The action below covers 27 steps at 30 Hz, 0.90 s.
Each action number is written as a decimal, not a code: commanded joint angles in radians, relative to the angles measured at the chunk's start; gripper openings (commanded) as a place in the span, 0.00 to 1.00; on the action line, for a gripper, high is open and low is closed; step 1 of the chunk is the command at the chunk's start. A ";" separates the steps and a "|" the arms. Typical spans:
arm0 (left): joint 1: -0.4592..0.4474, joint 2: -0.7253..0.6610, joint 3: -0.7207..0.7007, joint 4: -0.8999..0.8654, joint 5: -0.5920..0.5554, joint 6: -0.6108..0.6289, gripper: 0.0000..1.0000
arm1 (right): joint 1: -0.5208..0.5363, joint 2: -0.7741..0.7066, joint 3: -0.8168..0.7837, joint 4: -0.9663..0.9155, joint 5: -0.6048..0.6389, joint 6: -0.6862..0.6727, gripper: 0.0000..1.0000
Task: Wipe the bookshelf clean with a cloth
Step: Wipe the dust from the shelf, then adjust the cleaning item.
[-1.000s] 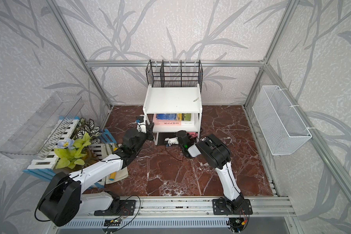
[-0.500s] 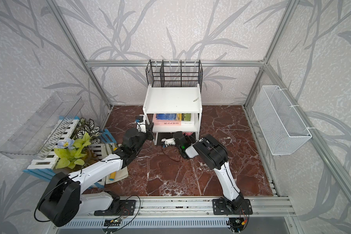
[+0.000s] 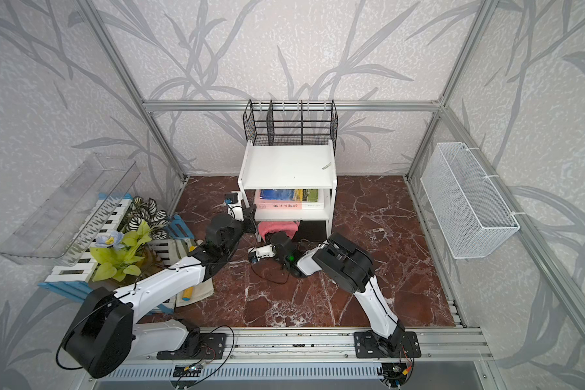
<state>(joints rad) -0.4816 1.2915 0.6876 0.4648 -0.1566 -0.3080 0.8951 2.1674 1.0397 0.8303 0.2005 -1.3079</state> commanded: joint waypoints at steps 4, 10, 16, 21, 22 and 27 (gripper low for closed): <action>0.067 -0.013 0.096 -0.266 -0.011 -0.133 0.53 | -0.029 -0.190 -0.192 0.081 -0.038 0.193 0.00; 0.069 -0.359 -0.008 -0.500 -0.087 -0.085 0.99 | -0.066 -0.580 -0.328 -0.270 -0.090 0.706 0.00; 0.062 -0.765 -0.477 0.090 0.558 -0.155 1.00 | -0.205 -0.849 -0.324 -0.568 -0.534 1.282 0.00; 0.043 -0.801 -0.533 0.190 0.743 -0.203 1.00 | -0.231 -0.909 -0.304 -0.589 -0.828 1.443 0.00; 0.031 -0.780 -0.530 0.183 0.763 -0.189 1.00 | -0.231 -0.917 -0.290 -0.601 -0.878 1.460 0.00; -0.076 -0.547 -0.421 0.144 0.840 -0.071 1.00 | -0.229 -0.934 -0.248 -0.601 -1.033 1.503 0.00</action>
<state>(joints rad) -0.5144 0.6537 0.1715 0.5915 0.5659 -0.4664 0.6655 1.2678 0.7467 0.2317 -0.6605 0.1020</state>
